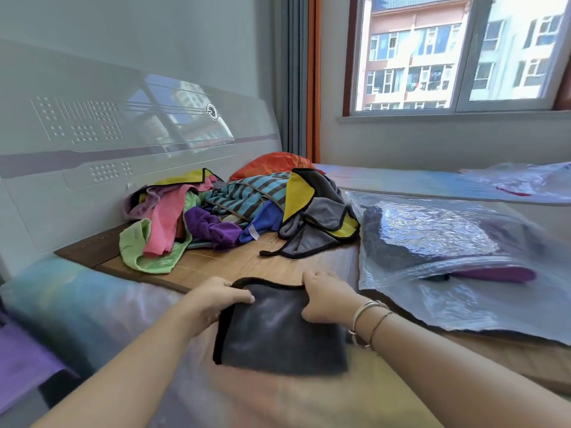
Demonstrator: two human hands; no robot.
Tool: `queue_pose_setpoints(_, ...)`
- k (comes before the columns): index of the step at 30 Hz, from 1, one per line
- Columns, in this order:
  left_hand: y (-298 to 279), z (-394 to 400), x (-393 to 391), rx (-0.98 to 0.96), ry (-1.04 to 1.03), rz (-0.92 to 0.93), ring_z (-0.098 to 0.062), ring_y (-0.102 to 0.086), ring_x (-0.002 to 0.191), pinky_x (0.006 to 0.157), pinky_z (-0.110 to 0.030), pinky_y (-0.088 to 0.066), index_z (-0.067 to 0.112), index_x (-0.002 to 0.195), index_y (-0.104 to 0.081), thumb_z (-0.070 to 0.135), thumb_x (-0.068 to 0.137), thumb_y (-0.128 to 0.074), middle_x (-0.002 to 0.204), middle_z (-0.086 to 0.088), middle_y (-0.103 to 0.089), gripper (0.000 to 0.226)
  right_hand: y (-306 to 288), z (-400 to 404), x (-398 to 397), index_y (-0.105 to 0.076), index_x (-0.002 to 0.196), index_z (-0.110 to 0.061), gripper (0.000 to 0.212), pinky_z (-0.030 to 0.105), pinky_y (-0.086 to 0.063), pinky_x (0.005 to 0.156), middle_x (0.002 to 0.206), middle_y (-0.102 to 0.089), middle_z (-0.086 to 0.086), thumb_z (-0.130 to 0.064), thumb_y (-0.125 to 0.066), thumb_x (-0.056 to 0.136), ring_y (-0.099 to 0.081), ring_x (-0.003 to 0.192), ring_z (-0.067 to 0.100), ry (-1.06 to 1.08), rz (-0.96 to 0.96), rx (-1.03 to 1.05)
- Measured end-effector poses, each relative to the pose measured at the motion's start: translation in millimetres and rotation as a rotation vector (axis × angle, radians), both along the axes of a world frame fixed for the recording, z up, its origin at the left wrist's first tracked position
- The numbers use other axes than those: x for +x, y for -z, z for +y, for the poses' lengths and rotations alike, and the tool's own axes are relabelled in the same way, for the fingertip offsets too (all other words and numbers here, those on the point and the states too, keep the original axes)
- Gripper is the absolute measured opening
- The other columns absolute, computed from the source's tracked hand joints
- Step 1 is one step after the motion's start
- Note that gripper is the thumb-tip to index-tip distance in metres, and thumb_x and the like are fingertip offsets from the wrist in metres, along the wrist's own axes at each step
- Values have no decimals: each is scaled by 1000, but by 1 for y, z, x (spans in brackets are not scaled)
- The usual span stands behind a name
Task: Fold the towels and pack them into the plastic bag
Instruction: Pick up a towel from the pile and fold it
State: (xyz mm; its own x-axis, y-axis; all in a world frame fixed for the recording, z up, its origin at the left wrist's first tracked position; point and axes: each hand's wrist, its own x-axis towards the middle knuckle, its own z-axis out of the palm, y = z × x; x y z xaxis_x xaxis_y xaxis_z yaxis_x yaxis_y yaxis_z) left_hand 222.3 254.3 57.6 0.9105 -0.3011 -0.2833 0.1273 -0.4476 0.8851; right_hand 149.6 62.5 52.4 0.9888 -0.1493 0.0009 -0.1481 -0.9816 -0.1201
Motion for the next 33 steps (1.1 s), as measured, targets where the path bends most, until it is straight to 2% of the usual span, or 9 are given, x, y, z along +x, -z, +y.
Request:
queue_pose_setpoints(5,-24,-6,-66,-152,201,-54,-30,-67,98,93,-46,-51,13,106,-67,8,88,-61,101,-14,-72,20,-21,-7,-82,-54,96,-12,33,32,-47,73,102,-63,8,-39,-62,79,-59,95,27,-59,18,72)
queue_pose_setpoints(9,-46,-38,-121,-253,307,-140,-22,-67,91,77,-33,-54,24,101,-65,8,91,-60,96,-6,-71,20,-42,-28,-146,-66,88,-24,12,27,-53,72,87,-68,-2,-30,-61,78,-64,83,15,-70,-5,451)
queue_pose_setpoints(11,-54,-64,-144,-325,377,-149,-19,-68,90,73,-29,-53,24,103,-66,6,91,-60,97,-5,-72,22,-51,-44,-173,-64,74,-23,7,23,-42,64,76,-58,-2,-21,-61,81,-56,78,16,-15,-138,361)
queue_pose_setpoints(16,-59,-137,-174,-478,502,-185,-16,-68,94,77,-25,-54,24,104,-63,5,90,-63,99,-1,-71,24,-75,-91,-228,-62,92,-23,12,29,-40,67,99,-65,1,-25,-53,86,-61,97,26,313,-458,-133)
queue_pose_setpoints(21,-39,-198,-173,114,552,-962,-20,-31,133,103,-25,-24,35,104,-63,20,82,-71,139,4,-41,28,-77,-138,-251,-58,103,-19,19,29,-35,69,107,-62,6,-22,-52,86,-59,103,28,477,-440,-267)
queue_pose_setpoints(23,-32,-218,-174,263,586,-1035,-30,-5,143,117,-40,-8,41,113,-64,27,85,-67,159,6,-14,32,-68,-146,-253,-57,107,-17,21,30,-35,69,108,-62,7,-23,-51,88,-60,102,29,490,-404,-282)
queue_pose_setpoints(26,-30,-244,-166,491,619,-1115,-35,16,145,117,-53,6,48,131,-50,40,89,-61,160,9,17,43,-50,-156,-247,-55,108,-15,20,30,-42,70,103,-64,8,-23,-48,91,-64,95,30,474,-386,-183)
queue_pose_setpoints(30,-40,-267,-150,595,580,-1184,-29,10,148,118,-55,-1,36,151,-19,47,90,-58,160,11,18,73,-26,-171,-222,-45,99,-9,10,44,-56,67,86,-67,19,-8,-37,92,-68,74,38,436,-452,94)
queue_pose_setpoints(33,-52,-277,-141,459,556,-1213,-17,-7,149,119,-54,-8,29,154,-10,37,86,-63,162,14,6,87,-14,-177,-194,-40,103,-16,14,50,-57,63,83,-65,20,-13,-34,91,-67,68,39,444,-557,299)
